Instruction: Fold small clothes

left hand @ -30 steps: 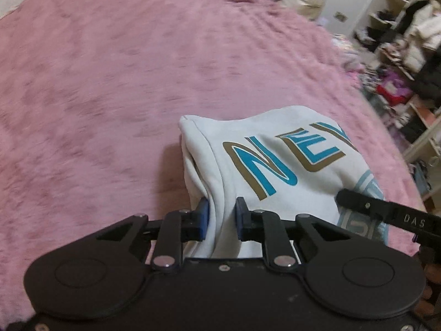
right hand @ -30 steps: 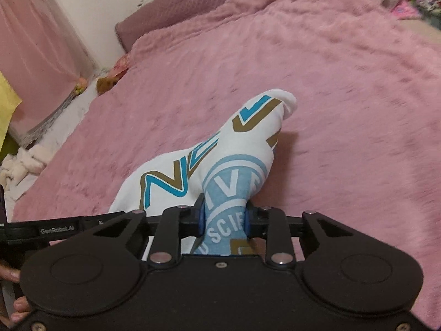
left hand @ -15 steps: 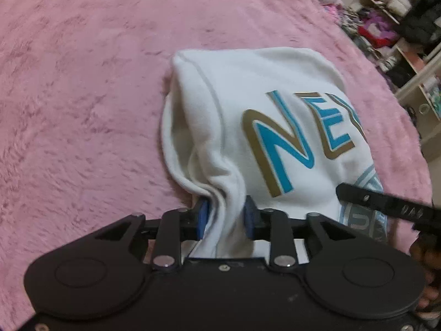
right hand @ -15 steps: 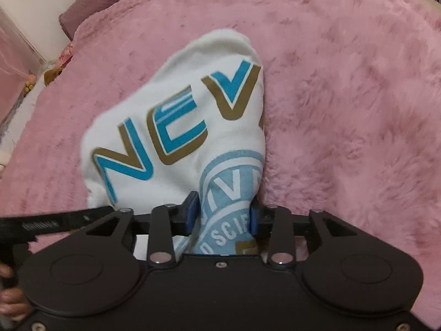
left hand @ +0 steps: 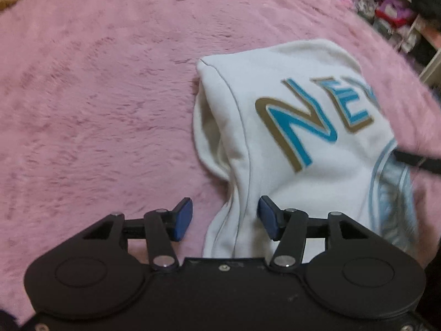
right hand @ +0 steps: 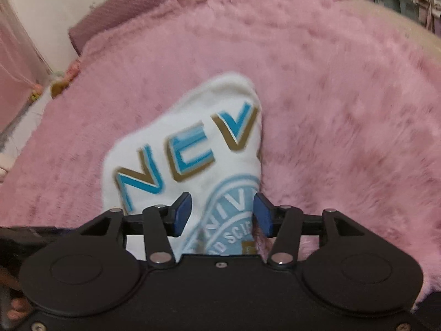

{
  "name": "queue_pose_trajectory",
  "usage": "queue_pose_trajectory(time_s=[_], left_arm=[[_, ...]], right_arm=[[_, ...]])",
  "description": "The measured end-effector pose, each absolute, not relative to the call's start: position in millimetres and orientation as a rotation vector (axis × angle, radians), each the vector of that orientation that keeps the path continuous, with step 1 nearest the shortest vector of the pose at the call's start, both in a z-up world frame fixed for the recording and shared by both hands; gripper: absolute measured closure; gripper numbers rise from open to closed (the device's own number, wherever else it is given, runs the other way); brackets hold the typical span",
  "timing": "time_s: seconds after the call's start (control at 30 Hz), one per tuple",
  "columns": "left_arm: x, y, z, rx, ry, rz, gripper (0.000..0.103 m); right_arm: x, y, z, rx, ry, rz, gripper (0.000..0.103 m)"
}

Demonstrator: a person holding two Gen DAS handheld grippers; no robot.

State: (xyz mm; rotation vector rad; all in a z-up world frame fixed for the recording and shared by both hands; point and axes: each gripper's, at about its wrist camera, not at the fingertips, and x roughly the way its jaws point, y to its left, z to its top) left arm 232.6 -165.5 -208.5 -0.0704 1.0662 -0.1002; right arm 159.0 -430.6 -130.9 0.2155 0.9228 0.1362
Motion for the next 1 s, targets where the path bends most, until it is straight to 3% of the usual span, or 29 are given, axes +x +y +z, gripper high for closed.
queue_pose_trajectory(time_s=[0.13,0.27,0.37,0.67,0.87,0.97,1.0], left_arm=[[203,-187,-216,0.109,1.097,-0.064,0.046],[186,-198,-223,0.167,1.101,-0.039,0.046],[180,-201,-226,0.183,1.135,-0.036,0.046],[165,-210,-161,0.127,0.951,-0.043,0.048],[170,-227,-228,0.221,1.16,-0.027,0.046],[147,-222,-231,0.233,1.118,-0.035,0.047],[142,-221,-227,0.232,1.113,-0.035,0.047]], right_arm=[[145,-431,-120,0.221,0.902,0.148,0.057],[142,-417,-166,0.119,1.048,0.078,0.058],[131,-419,-186,0.142,1.059,0.044,0.058],[107,-404,-142,0.054,1.012,0.062,0.06],[105,-407,-185,0.051,1.128,0.001,0.059],[103,-403,-172,0.036,1.131,-0.013,0.048],[101,-401,-166,0.018,1.125,-0.025,0.035]])
